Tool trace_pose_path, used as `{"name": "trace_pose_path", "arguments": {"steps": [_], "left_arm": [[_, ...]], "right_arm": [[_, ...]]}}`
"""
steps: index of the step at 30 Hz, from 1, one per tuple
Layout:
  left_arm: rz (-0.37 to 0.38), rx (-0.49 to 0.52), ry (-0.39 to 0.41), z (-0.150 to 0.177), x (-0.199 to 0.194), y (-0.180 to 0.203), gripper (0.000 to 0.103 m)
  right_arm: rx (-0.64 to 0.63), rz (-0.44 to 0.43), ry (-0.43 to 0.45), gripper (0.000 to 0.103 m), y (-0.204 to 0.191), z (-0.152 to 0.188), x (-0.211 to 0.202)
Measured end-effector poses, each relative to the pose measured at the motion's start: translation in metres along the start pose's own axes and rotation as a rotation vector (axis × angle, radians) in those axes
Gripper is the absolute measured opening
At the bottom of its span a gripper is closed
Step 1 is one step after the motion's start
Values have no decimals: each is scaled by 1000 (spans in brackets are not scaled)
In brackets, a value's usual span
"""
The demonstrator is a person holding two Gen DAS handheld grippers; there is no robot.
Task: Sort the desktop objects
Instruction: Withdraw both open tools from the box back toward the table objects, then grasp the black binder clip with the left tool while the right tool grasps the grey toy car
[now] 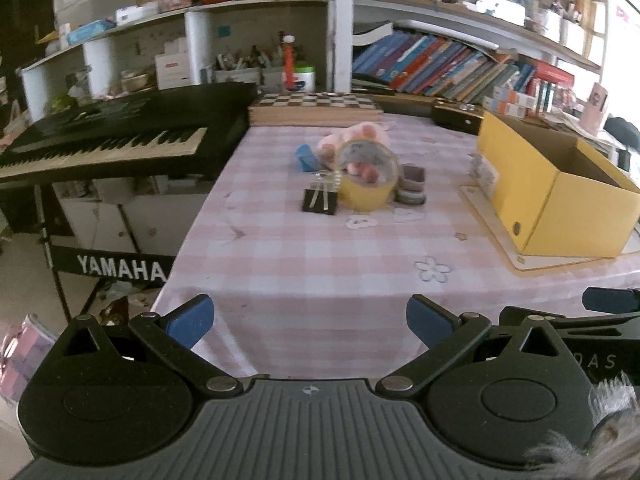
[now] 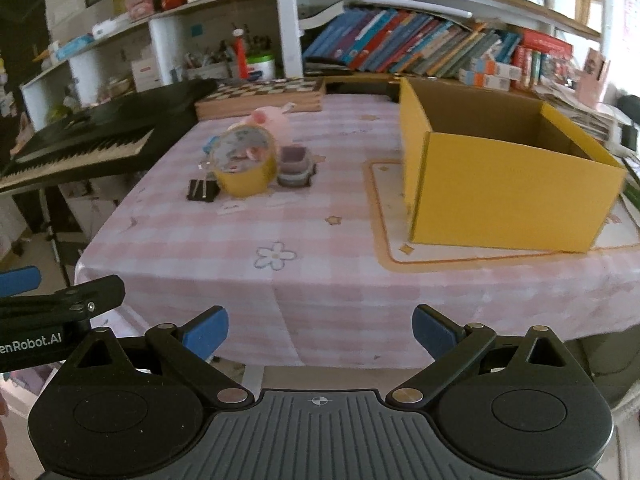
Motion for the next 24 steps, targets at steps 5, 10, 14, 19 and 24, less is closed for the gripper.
{"name": "trace_pose_path", "arguments": {"steps": [5, 10, 14, 19, 24], "left_arm": [[-25, -22, -7, -9, 10, -9, 103], [-39, -31, -9, -26, 23, -11, 103], [-34, -49, -14, -41, 36, -10, 103], [-34, -68, -18, -59, 52, -9, 103], [-39, -79, -33, -76, 68, -9, 103]], "right_arm": [[-29, -21, -2, 100, -8, -13, 13], [-47, -34, -11, 100, -11, -31, 27], [-73, -33, -21, 100, -11, -47, 40], [-103, -42, -29, 100, -10, -69, 56], [-119, -57, -35, 100, -9, -87, 71]]}}
Point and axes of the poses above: each gripper's, at about its wrist camera, not at the fingertips, and x roughly the way its jaws point, y to its right, z to its underside, the point moved 10 cm from there along x, roughly the way its jaws point, and after that the axes turned 14 degrees about -y, right-handed, at the moved point
